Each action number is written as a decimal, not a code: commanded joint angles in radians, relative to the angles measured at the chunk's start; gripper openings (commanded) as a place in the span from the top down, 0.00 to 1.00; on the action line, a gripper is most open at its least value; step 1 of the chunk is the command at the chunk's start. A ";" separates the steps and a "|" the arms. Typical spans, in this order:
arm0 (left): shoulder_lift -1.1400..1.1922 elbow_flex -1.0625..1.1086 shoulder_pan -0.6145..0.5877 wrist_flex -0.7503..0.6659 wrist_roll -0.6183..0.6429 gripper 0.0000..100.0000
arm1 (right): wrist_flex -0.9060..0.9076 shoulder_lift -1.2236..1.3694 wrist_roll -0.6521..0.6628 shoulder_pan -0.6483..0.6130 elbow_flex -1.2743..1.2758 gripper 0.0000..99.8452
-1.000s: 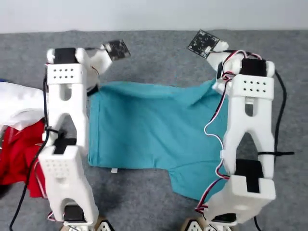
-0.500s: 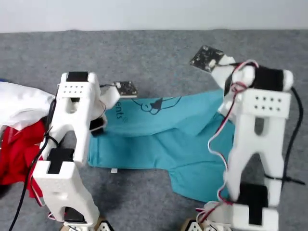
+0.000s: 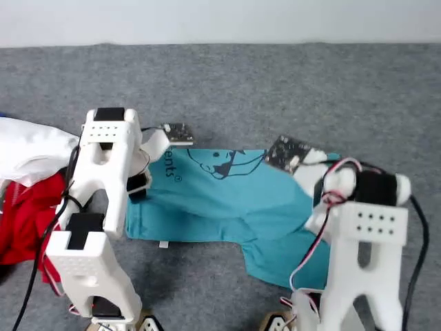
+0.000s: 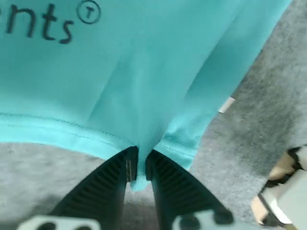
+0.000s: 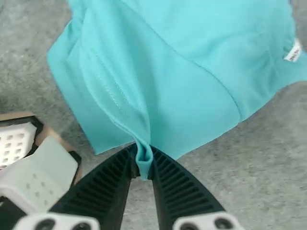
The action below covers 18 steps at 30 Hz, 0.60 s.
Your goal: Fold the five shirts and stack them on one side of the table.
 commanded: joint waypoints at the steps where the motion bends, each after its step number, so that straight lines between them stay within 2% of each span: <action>1: -0.069 0.044 0.000 0.029 -0.011 1.00 | 0.041 -0.102 0.008 0.015 0.058 0.99; 14: -0.064 0.076 0.000 0.026 -0.011 0.99 | 0.025 -0.278 0.006 0.015 0.339 0.98; 16: -0.068 0.079 0.000 0.028 -0.011 0.97 | 0.035 -0.289 0.006 0.016 0.347 0.95; 18: -0.069 0.082 -0.002 0.029 -0.008 0.93 | 0.038 -0.297 0.003 0.031 0.348 0.87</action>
